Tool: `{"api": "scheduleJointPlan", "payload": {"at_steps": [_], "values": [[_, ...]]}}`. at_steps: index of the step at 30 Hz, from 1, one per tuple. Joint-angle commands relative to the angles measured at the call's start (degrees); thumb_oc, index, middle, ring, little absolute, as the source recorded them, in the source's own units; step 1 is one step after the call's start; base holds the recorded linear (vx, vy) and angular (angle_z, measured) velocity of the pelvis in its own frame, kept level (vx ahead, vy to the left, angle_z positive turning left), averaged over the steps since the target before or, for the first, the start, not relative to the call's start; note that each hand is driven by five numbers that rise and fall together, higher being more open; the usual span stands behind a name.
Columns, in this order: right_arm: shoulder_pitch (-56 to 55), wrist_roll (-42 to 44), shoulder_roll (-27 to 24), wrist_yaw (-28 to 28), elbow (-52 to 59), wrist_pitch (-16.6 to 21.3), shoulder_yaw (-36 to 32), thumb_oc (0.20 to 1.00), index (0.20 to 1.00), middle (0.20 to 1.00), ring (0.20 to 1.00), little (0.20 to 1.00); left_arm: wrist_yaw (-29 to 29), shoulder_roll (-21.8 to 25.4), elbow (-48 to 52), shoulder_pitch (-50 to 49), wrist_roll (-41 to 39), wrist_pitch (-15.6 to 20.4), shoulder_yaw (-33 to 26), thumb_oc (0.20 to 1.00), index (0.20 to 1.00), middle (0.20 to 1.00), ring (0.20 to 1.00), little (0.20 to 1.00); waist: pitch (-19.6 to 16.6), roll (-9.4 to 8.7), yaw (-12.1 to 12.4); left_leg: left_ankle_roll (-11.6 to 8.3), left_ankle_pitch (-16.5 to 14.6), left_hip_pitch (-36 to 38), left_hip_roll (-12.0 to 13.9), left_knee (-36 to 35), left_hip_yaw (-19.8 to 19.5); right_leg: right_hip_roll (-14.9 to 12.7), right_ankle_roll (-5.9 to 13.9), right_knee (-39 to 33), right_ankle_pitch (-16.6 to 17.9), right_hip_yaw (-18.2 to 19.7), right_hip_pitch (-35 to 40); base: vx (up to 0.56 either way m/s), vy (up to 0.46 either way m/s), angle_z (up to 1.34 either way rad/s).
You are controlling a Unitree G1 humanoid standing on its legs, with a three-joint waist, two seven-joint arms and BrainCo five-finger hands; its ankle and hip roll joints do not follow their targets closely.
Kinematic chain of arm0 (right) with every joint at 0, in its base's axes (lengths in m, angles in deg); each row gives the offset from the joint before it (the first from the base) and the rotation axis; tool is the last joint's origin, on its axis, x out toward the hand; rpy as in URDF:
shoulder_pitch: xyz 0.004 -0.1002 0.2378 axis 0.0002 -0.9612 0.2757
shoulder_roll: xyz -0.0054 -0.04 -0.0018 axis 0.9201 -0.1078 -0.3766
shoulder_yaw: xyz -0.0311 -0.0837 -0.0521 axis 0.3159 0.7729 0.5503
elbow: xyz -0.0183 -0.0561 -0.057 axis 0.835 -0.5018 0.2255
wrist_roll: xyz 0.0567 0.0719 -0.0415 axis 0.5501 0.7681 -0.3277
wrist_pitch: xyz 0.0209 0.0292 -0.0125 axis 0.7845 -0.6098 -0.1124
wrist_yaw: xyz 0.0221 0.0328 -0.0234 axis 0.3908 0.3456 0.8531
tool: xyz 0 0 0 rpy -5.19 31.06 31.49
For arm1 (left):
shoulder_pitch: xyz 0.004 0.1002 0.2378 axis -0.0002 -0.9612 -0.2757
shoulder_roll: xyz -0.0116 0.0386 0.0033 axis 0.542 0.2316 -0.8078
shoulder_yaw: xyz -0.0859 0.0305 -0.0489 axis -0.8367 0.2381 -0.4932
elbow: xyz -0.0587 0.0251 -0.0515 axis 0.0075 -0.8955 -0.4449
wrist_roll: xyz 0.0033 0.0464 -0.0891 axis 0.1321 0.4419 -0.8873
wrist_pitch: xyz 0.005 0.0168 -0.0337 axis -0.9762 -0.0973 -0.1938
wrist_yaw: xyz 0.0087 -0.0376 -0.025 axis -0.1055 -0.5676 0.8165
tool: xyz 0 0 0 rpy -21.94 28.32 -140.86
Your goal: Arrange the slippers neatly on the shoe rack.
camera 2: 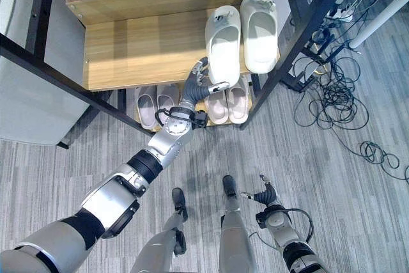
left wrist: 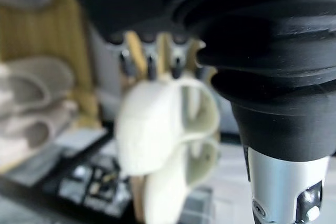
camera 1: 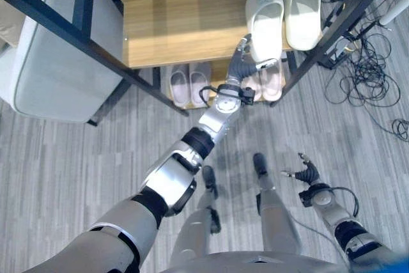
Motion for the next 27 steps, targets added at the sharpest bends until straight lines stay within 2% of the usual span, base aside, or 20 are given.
{"api": "scheduleJointPlan", "payload": {"at_steps": [1,9,14,15,16,19,20,21,24,25,26,27], "values": [[1.9,1.3,-1.9,-0.1,-1.2,0.3,0.9,1.000,1.000,1.000,1.000,1.000,0.2,-2.0,-4.0,8.6,-0.8,2.6,-3.8,1.000,1.000,1.000,1.000,1.000,3.5,0.25,0.3,-3.93,-5.8,-0.2,0.2,2.3,-5.7,-2.4,2.69,-3.5,-2.0,-4.3,3.5,0.00,0.000,0.00],[1.9,1.1,-2.2,0.0,-1.5,0.3,1.1,1.000,1.000,1.000,1.000,1.000,0.6,-0.1,-6.3,12.3,-0.2,2.2,-4.7,1.000,1.000,1.000,1.000,1.000,3.2,0.09,0.1,-3.79,-5.7,-0.6,0.3,2.3,-5.6,-2.3,2.73,-3.4,-1.9,-4.1,2.9,0.00,0.000,0.00],[1.7,1.1,-2.3,0.3,-1.5,0.6,1.0,1.000,1.000,1.000,1.000,1.000,2.4,4.6,-7.7,15.3,5.9,0.6,-5.1,1.000,1.000,1.000,1.000,1.000,3.1,0.10,0.3,-3.80,-5.5,-0.7,0.4,2.3,-5.8,-2.1,2.63,-3.3,-2.1,-4.0,2.8,0.01,-0.008,-0.02],[1.2,0.9,-2.3,0.5,-1.2,0.9,0.8,1.000,1.000,1.000,1.000,1.000,4.0,7.2,-6.1,15.9,11.3,-0.5,-4.7,1.000,1.000,1.000,1.000,1.000,3.1,0.18,0.5,-3.84,-5.5,-0.8,0.5,2.4,-6.0,-2.1,2.56,-3.2,-2.2,-4.1,2.9,0.00,0.000,0.00],[1.2,0.9,-2.3,0.5,-1.2,0.9,0.8,1.000,1.000,1.000,1.000,1.000,4.0,7.2,-6.0,15.9,11.4,-0.6,-4.7,1.000,1.000,1.000,1.000,1.000,3.2,0.18,0.4,-3.84,-5.5,-0.8,0.5,2.4,-6.0,-2.1,2.56,-3.2,-2.2,-4.1,2.9,0.00,0.000,0.00],[0.6,0.7,-2.3,0.3,-0.4,1.6,0.0,1.000,1.000,1.000,1.000,1.000,8.3,11.2,-0.3,15.8,22.2,-2.2,-3.3,1.000,1.000,1.000,1.000,1.000,3.4,-0.01,0.8,-3.93,-5.6,-1.1,0.5,2.6,-6.3,-2.0,2.54,-2.9,-2.4,-4.3,2.9,-0.01,-0.011,0.01],[0.5,0.1,-2.6,-0.4,-0.1,2.4,-1.0,1.000,1.000,1.000,1.000,1.000,9.9,14.8,5.9,15.0,32.5,-3.0,-1.3,1.000,1.000,1.000,1.000,1.000,3.9,-0.09,1.3,-4.06,-5.7,-1.2,0.6,2.8,-6.4,-1.9,2.58,-2.8,-2.6,-4.5,3.0,-0.02,-0.018,0.04],[0.5,0.1,-2.6,-0.4,-0.1,2.4,-1.0,1.000,1.000,1.000,1.000,1.000,9.9,14.8,6.1,14.8,32.6,-3.1,-1.4,1.000,1.000,1.000,1.000,1.000,3.8,-0.11,1.3,-4.06,-5.7,-1.2,0.6,2.8,-6.4,-2.0,2.58,-2.7,-2.6,-4.5,2.9,-0.03,-0.012,0.04],[1.3,-0.6,-2.4,-1.8,-0.2,3.0,-2.2,1.000,1.000,1.000,1.000,1.000,12.4,18.6,15.1,11.0,43.9,-4.3,-1.3,1.000,1.000,1.000,1.000,1.000,4.8,-0.54,2.1,-4.26,-5.9,-1.9,0.7,3.4,-6.6,-1.9,2.60,-2.5,-2.8,-4.7,2.7,-0.03,-0.015,0.05],[1.3,-0.6,-2.4,-1.9,-0.2,3.0,-2.1,1.000,1.000,1.000,1.000,1.000,12.3,18.7,15.5,10.8,44.1,-4.4,-1.4,1.000,1.000,1.000,1.000,1.000,4.7,-0.56,2.0,-4.26,-6.0,-1.9,0.7,3.4,-6.6,-1.9,2.59,-2.5,-2.8,-4.7,2.7,-0.04,-0.020,0.04],[2.2,-1.3,-1.9,-3.2,-0.4,3.4,-2.4,1.000,1.000,1.000,1.000,1.000,14.7,20.5,20.3,7.4,49.7,-5.1,-2.1,1.000,1.000,1.000,1.000,1.000,5.4,-0.83,2.6,-4.38,-6.2,-2.3,0.7,3.9,-6.8,-1.9,2.61,-2.4,-2.9,-4.8,2.6,-0.06,-0.015,0.05],[4.1,-2.3,-1.2,-5.0,-1.8,3.6,-2.2,1.000,1.000,1.000,1.000,1.000,19.1,22.2,25.1,4.1,58.9,-7.0,-2.0,1.000,1.000,1.000,1.000,1.000,6.0,-1.14,3.3,-4.51,-6.4,-2.8,0.7,4.4,-6.9,-1.9,2.64,-2.2,-3.0,-4.9,2.3,-0.06,-0.015,0.07]]}}
